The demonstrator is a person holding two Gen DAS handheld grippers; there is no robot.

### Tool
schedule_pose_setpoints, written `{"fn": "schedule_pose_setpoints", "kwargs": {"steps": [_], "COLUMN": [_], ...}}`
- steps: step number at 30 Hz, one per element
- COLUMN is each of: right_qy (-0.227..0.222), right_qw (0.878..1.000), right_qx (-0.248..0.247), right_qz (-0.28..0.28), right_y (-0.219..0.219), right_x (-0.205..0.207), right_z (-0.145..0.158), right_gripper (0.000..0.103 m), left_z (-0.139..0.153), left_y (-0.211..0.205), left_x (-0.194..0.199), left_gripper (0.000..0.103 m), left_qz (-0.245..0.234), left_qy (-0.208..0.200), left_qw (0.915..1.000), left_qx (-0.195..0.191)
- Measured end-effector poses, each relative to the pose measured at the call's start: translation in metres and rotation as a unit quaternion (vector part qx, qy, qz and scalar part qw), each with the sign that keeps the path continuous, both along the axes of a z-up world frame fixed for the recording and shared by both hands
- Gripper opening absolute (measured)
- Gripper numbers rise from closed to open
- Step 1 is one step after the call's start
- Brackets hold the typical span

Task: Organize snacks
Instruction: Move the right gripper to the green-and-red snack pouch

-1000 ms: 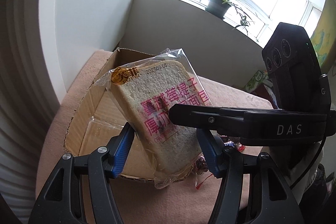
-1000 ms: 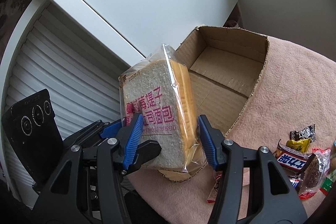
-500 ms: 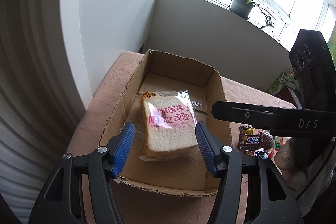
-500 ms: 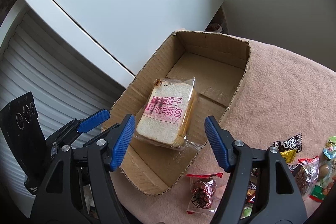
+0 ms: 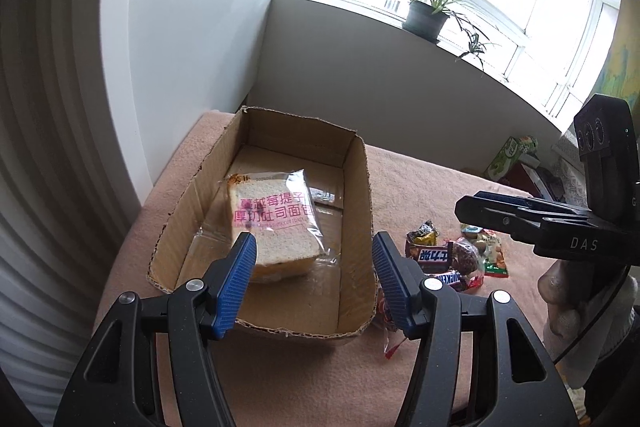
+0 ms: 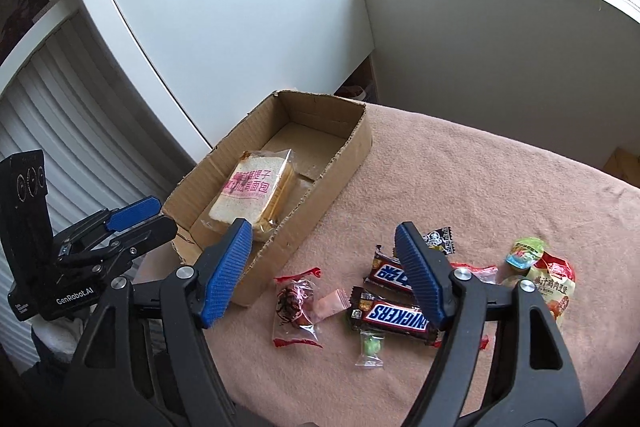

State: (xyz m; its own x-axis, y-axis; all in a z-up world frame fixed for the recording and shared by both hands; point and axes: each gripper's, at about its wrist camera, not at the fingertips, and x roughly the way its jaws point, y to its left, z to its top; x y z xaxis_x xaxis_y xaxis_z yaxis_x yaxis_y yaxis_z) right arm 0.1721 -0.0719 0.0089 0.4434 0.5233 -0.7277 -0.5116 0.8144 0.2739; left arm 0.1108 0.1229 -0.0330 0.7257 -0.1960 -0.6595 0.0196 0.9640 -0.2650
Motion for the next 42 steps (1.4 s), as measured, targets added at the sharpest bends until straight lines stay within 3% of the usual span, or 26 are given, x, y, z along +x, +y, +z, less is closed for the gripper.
{"fn": "schedule_pose_setpoints", "kwargs": {"steps": [4, 9, 22, 30, 37, 42], "right_qy": [-0.029, -0.029, 0.023, 0.045, 0.086, 0.102], "right_qw": [0.999, 0.995, 0.983, 0.979, 0.977, 0.973], "right_qx": [0.016, 0.019, -0.007, -0.012, -0.007, -0.03], "right_qz": [-0.034, -0.09, -0.18, -0.196, -0.196, -0.206], "right_y": [-0.045, -0.105, -0.211, -0.223, -0.212, -0.202], "right_x": [-0.019, -0.035, -0.034, -0.012, 0.023, 0.046], "right_z": [0.007, 0.007, -0.027, -0.053, -0.078, -0.09], "right_gripper": [0.087, 0.093, 0.093, 0.092, 0.092, 0.092], "left_z": [0.002, 0.0, -0.03, -0.039, -0.047, -0.052], "left_y": [-0.019, -0.048, -0.124, -0.159, -0.185, -0.199], "left_x": [-0.013, -0.025, -0.015, 0.001, 0.021, 0.033], "left_gripper": [0.059, 0.059, 0.06, 0.06, 0.06, 0.06], "left_qz": [-0.017, -0.045, -0.117, -0.142, -0.156, -0.166], "left_qy": [-0.004, -0.003, 0.04, 0.055, 0.062, 0.061], "left_qw": [0.9998, 0.999, 0.9921, 0.9876, 0.9846, 0.9824], "left_qx": [-0.006, -0.001, 0.022, 0.039, 0.048, 0.059]}}
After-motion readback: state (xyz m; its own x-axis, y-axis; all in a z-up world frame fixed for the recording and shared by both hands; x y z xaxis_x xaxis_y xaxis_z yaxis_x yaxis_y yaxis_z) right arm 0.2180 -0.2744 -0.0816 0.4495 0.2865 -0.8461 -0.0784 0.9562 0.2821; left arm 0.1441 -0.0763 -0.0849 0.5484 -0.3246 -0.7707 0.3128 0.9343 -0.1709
